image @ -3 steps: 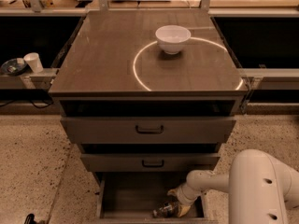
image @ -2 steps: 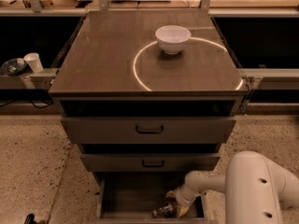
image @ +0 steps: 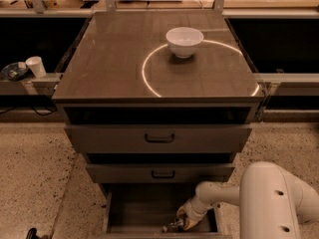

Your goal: Pick water bottle from bottom drawer and place on counter

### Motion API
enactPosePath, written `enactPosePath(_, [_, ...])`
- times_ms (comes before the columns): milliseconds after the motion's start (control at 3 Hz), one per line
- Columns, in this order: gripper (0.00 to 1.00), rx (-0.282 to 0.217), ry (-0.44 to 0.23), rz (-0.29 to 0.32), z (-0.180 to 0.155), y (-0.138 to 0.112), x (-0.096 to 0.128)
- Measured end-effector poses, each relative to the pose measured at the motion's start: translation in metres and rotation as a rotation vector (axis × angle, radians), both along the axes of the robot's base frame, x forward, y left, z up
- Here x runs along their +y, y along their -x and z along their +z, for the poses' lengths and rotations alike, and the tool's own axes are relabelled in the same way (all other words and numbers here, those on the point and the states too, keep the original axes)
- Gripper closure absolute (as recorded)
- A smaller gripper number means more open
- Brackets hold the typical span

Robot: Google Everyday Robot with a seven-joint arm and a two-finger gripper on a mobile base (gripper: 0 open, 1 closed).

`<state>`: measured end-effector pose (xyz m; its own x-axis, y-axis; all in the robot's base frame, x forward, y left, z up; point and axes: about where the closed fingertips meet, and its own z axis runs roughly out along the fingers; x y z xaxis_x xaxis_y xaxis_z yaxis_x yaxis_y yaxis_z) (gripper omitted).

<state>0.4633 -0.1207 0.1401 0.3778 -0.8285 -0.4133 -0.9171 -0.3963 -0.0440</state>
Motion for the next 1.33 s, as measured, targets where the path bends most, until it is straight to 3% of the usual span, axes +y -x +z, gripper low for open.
enactPosePath(333, [1.00,-0.072,-0.073,-0.012,0.032,0.001,0.003])
enactPosePath(667, [1.00,-0.200,-0.137,-0.081,0.092,0.009,-0.017])
enactPosePath(1000, [1.00,-0.316,-0.157,-0.115,0.166,0.028,-0.029])
enactPosePath(1333, [1.00,-0.412,-0.171,-0.113,0.261,0.054,-0.049])
